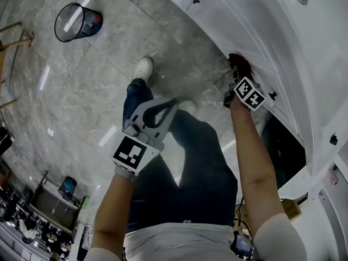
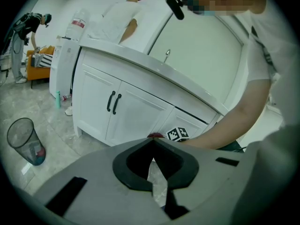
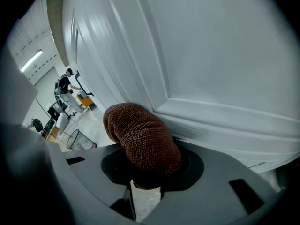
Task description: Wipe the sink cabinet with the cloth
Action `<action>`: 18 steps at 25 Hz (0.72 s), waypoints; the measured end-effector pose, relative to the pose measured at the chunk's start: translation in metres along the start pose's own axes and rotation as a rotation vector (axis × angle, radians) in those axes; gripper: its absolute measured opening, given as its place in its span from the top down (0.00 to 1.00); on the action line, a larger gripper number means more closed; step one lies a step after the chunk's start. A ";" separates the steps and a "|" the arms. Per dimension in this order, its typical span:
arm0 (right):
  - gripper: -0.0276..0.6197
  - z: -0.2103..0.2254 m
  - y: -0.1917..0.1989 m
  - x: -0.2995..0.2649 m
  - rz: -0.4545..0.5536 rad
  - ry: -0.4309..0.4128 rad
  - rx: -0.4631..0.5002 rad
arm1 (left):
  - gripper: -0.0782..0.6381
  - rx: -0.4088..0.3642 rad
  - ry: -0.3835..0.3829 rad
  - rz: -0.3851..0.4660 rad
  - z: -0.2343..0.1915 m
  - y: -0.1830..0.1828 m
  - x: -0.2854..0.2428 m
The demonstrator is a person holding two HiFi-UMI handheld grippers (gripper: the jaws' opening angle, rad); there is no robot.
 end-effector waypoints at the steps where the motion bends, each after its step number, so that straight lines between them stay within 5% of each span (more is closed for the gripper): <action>1: 0.76 0.004 0.001 0.002 0.001 0.001 -0.003 | 0.87 -0.004 0.004 -0.003 0.002 0.000 -0.002; 18: 0.76 0.105 0.032 0.046 0.011 0.125 -0.094 | 0.87 -0.102 0.115 -0.085 0.046 -0.001 -0.036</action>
Point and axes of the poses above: the fingertips, and each gripper's own axes: x backward along the fingers, z to its right, y out of its underside, the point moved 3 cm from there along x, backward along the fingers, and after that the axes turned 9 degrees about y, right-handed, at the moved point
